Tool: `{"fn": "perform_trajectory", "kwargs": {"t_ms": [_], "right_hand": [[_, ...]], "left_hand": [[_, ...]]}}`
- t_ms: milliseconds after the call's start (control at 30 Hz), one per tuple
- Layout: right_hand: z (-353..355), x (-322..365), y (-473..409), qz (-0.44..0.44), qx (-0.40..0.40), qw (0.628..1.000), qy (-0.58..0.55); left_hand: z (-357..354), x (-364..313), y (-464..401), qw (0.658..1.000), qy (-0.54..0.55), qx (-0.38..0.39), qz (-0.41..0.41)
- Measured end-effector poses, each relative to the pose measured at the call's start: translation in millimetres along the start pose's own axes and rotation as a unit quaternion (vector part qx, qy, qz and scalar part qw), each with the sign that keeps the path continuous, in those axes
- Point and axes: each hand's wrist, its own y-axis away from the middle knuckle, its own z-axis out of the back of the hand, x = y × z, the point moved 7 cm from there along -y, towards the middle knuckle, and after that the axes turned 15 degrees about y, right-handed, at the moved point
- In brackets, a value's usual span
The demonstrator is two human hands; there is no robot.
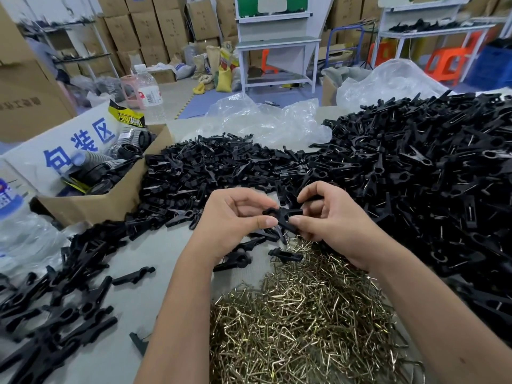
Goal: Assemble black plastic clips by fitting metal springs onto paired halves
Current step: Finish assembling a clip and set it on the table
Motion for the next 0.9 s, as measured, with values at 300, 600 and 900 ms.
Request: {"fn": "perform_trajectory", "kwargs": {"t_ms": [300,600,900], "right_hand": [[-11.8,9.3,1.9,0.006,0.055,0.936,-0.347],[-35.1,9.5,7.8,-0.007,0.177,0.907,-0.381],[-44.7,8.4,8.6,-0.026,0.162,0.863,-0.477]], "left_hand": [[-3.2,-9.9,-0.4,0.989,0.143,0.010,-0.046],[-12.0,-12.4,-1.7,0.986,0.154,0.023,-0.061],[-3.5,-11.5,-2.3,0.986,0.140,-0.033,-0.082]]}}
